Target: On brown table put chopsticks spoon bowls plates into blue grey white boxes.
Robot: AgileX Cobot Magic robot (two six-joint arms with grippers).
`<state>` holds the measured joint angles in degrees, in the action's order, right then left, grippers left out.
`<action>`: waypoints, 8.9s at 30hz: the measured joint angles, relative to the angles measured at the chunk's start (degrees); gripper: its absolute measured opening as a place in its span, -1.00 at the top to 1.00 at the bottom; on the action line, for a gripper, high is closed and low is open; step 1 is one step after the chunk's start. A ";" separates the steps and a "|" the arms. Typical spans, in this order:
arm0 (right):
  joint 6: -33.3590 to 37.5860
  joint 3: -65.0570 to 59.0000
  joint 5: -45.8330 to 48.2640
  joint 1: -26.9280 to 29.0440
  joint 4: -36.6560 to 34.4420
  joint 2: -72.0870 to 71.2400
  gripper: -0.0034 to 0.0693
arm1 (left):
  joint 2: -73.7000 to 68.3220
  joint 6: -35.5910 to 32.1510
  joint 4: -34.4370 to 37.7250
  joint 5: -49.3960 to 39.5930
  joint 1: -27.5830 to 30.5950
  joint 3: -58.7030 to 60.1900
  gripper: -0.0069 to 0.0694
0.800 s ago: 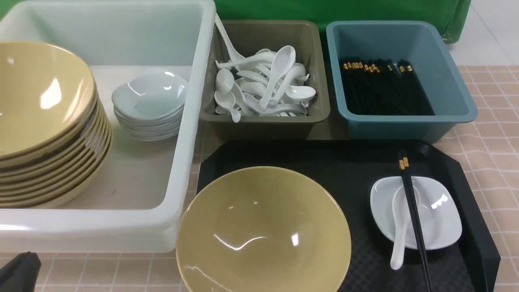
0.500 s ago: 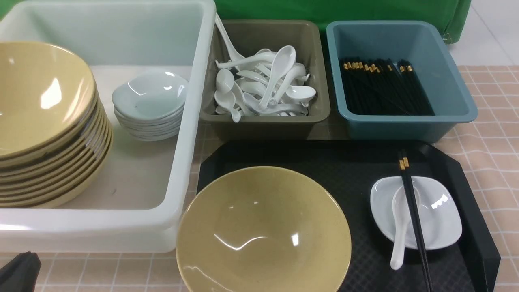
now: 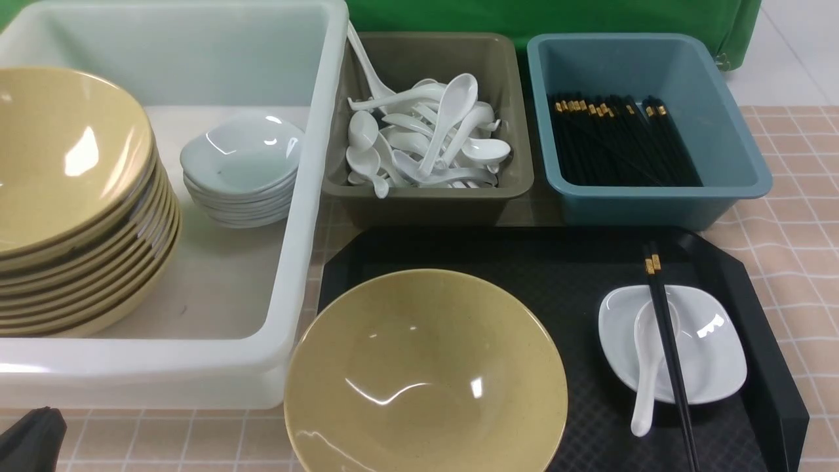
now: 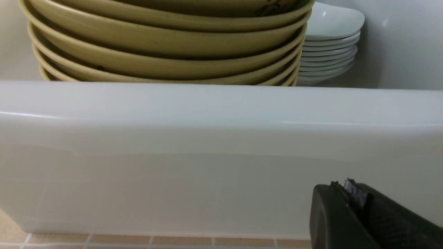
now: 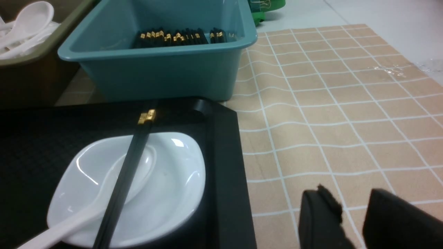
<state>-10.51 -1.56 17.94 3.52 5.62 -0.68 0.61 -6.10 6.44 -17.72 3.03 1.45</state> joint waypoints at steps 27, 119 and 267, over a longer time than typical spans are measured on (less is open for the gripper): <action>-0.19 0.00 -0.05 -5.73 0.00 0.00 0.26 | 0.00 0.00 0.05 0.00 0.00 0.00 0.81; 8.77 62.51 31.13 -20.83 -4.06 96.35 -0.50 | -85.04 -15.44 -1.95 -38.59 -38.34 -75.34 0.81; 9.53 57.56 26.75 -25.34 -5.62 97.04 0.12 | -72.65 -34.15 23.40 -19.49 -25.14 -61.99 0.81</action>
<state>-0.98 56.00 44.69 -21.82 0.00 96.36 -72.04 -40.26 29.84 -37.21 -22.11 -60.54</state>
